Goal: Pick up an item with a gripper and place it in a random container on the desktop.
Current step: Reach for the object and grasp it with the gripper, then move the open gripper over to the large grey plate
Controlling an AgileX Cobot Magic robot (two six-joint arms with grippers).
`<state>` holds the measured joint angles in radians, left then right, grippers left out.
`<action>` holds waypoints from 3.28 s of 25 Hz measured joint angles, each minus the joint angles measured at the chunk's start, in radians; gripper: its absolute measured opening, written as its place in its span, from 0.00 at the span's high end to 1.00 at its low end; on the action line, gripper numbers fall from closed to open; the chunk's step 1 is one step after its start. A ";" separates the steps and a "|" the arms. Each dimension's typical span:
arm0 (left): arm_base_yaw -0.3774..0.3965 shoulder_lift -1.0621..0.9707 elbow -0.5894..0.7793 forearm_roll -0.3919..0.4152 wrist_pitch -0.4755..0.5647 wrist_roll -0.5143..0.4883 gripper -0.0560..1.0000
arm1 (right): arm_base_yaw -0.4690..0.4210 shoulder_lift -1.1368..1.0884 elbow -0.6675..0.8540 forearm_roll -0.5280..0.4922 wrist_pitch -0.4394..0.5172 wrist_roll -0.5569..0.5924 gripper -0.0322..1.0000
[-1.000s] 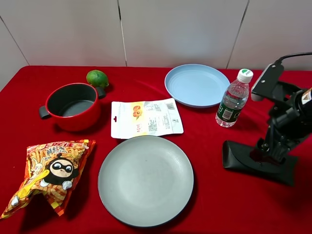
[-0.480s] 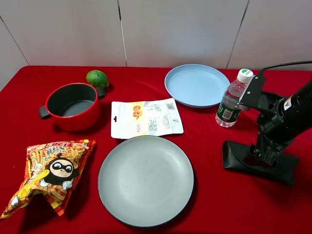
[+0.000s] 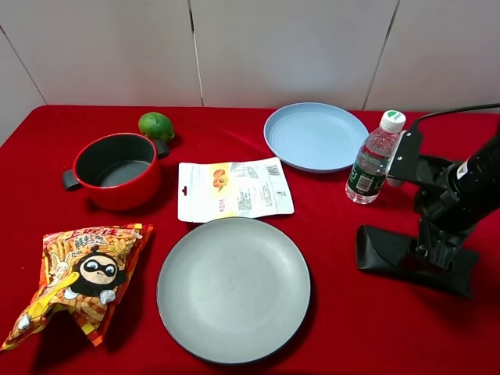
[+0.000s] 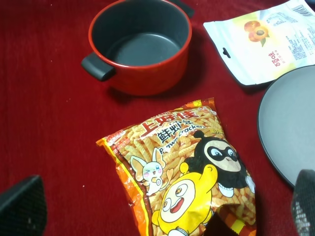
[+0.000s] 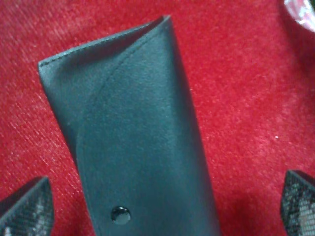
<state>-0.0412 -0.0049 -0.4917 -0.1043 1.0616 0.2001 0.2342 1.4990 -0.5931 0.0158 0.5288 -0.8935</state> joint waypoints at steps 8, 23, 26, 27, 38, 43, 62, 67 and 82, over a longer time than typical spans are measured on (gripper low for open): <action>0.000 0.000 0.000 0.000 0.000 0.000 0.00 | 0.000 0.057 0.021 0.008 -0.021 -0.004 0.30; 0.000 0.000 0.000 0.000 0.000 0.000 0.00 | 0.000 0.096 0.078 0.012 -0.128 -0.012 0.30; 0.000 0.000 0.000 0.000 0.000 0.000 0.00 | 0.000 0.127 0.079 0.010 -0.138 -0.015 0.30; 0.000 0.000 0.000 0.000 0.000 0.000 0.00 | 0.000 0.135 0.079 0.010 -0.146 -0.015 0.30; 0.000 0.000 0.000 0.000 0.000 0.000 0.00 | 0.000 0.158 0.079 0.008 -0.185 -0.015 0.30; 0.000 0.000 0.000 0.000 0.000 0.000 0.00 | 0.000 0.158 0.079 -0.005 -0.187 -0.015 0.37; 0.000 0.000 0.000 0.000 0.000 0.000 0.00 | 0.000 0.157 0.079 -0.026 -0.194 -0.016 0.58; 0.000 0.000 0.000 0.000 0.000 0.000 0.00 | 0.000 0.157 0.079 -0.035 -0.194 -0.016 0.58; 0.000 0.000 0.000 0.000 0.000 0.000 0.00 | 0.000 0.026 0.079 -0.032 -0.078 -0.016 0.60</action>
<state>-0.0412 -0.0049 -0.4917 -0.1043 1.0616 0.2001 0.2342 1.5253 -0.5145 -0.0164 0.4511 -0.9095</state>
